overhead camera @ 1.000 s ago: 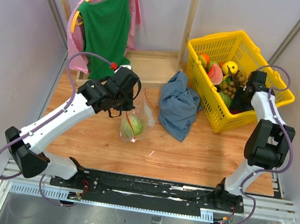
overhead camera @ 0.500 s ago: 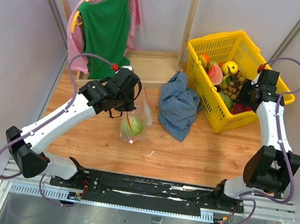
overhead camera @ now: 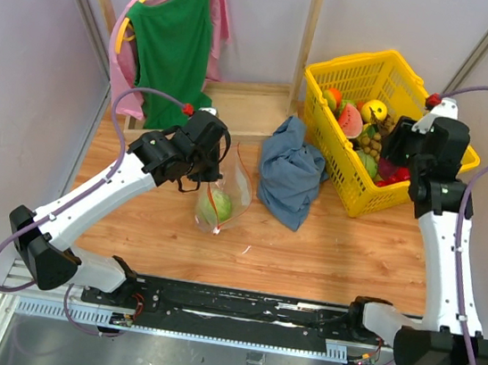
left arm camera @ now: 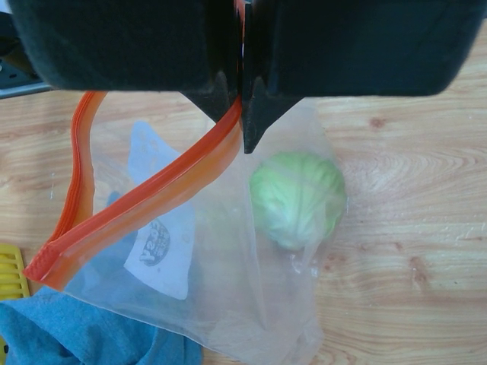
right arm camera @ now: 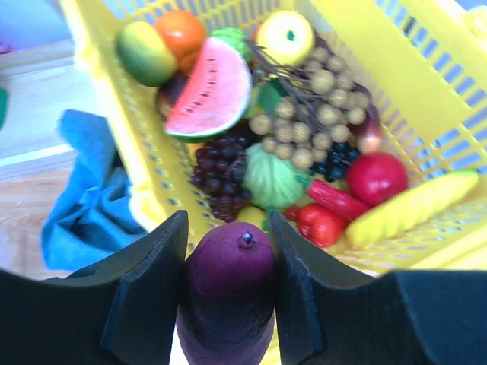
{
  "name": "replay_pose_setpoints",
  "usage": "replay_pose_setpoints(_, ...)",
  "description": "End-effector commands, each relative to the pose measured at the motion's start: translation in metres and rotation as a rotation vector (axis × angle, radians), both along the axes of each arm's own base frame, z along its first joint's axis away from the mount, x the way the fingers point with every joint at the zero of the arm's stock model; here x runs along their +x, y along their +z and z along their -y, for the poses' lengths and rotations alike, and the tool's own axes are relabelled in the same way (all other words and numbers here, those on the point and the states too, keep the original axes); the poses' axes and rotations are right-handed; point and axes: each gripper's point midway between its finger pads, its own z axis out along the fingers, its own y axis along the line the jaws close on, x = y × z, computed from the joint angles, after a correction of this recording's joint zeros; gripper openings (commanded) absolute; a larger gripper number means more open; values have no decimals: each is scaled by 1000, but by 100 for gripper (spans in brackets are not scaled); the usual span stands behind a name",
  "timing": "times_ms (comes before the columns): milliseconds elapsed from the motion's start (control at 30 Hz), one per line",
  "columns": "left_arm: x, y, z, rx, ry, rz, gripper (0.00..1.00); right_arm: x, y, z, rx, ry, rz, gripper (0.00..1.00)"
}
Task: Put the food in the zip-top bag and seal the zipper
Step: Pick up the fake food from the bin, then place the fake food in the zipper food storage bag.
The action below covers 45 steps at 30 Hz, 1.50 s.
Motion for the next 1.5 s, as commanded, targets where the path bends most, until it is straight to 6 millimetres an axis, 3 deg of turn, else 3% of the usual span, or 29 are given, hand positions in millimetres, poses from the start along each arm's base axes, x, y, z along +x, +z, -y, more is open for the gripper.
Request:
replay_pose_setpoints(0, 4, 16, 5, -49, -4, 40, 0, -8, 10, -41, -12, 118, 62, 10)
replay_pose_setpoints(300, 5, 18, 12, -77, -17, 35, 0, -45, 46, -150, 106, 410, 266, 8)
replay_pose_setpoints(500, 5, 20, 16, -96, -21, 35, 0, -73, 59, -210, 198, 589, 375, 8)
replay_pose_setpoints(667, 5, 20, 21, -115, -32, 26, 0, -97, 67, -252, 272, 733, 481, 7)
replay_pose_setpoints(867, 3, 21, 32, -164, -62, 15, 0, -119, 77, -285, 360, 835, 614, 7)
replay_pose_setpoints(1000, 1, 19, 42, -199, -93, 0, 0, -127, 68, -308, 394, 906, 631, 8)
replay_pose_setpoints(1133, 1, 17, 42, -198, -94, -7, 0, -124, 45, -325, 382, 945, 615, 8)
replay_pose_setpoints(1467, 0, 9, 40, -188, -90, -16, 0, -110, -19, -339, 256, 963, 582, 20)
